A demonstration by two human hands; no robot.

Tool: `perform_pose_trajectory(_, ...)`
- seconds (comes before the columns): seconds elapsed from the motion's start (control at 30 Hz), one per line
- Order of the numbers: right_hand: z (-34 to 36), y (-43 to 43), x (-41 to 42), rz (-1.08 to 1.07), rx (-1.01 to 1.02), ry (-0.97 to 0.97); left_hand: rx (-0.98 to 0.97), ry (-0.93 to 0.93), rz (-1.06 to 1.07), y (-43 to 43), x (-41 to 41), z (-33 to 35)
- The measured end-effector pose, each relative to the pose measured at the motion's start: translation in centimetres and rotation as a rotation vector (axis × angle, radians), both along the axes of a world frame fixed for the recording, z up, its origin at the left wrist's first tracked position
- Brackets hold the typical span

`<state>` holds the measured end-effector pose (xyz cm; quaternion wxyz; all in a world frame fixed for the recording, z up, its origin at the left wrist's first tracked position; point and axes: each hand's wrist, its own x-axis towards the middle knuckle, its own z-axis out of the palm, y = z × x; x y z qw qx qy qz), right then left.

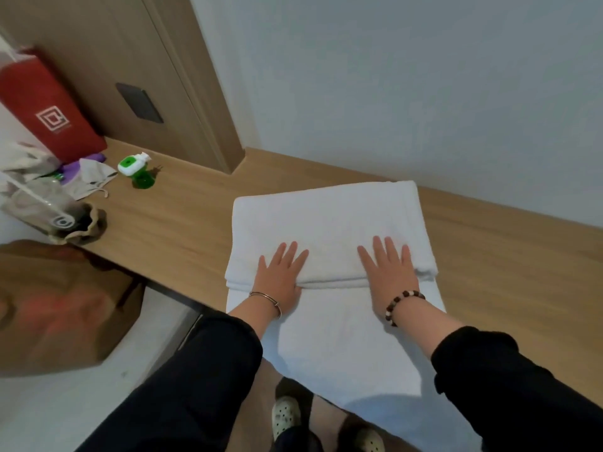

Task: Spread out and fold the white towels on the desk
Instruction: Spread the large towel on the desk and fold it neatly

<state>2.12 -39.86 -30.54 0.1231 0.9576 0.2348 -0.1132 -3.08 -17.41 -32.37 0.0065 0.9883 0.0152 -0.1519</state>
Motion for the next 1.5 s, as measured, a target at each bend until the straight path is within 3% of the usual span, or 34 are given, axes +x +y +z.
perform_pose_trajectory(0.33,-3.2,0.6,6.9,-0.207,0.071,0.016,-0.06,-0.108,-0.131,1.9,8.5,-1.9)
perform_pose_trajectory(0.57,-3.4,2.8,8.7,-0.276,0.113,-0.139,-0.098,-0.213,-0.196,3.5,12.1,-1.8)
perform_pose_trajectory(0.77,-3.1,3.9,5.3,-0.101,0.196,-0.381,0.028,-0.555,-0.159,1.6,8.4,-1.9)
perform_pose_trajectory(0.9,-2.3,2.6,2.4,-0.029,0.18,-0.296,0.036,-0.504,-0.065,1.1,6.0,-2.4)
perform_pose_trajectory(1.0,-1.1,0.9,2.3,-0.025,0.043,-0.43,0.013,-0.476,-0.033,1.1,6.0,-1.4)
perform_pose_trajectory(1.1,-0.6,-1.0,2.8,-0.16,-0.002,-0.502,0.043,-0.457,-0.019,0.8,6.4,-0.2)
perform_pose_trajectory(1.37,-1.2,-3.3,4.1,-0.059,0.113,-0.473,0.288,-0.522,-0.31,2.6,6.7,-0.2)
perform_pose_trajectory(1.5,-3.1,-4.6,3.4,-0.055,0.184,-0.521,0.216,-0.574,-0.336,3.4,6.4,-1.4)
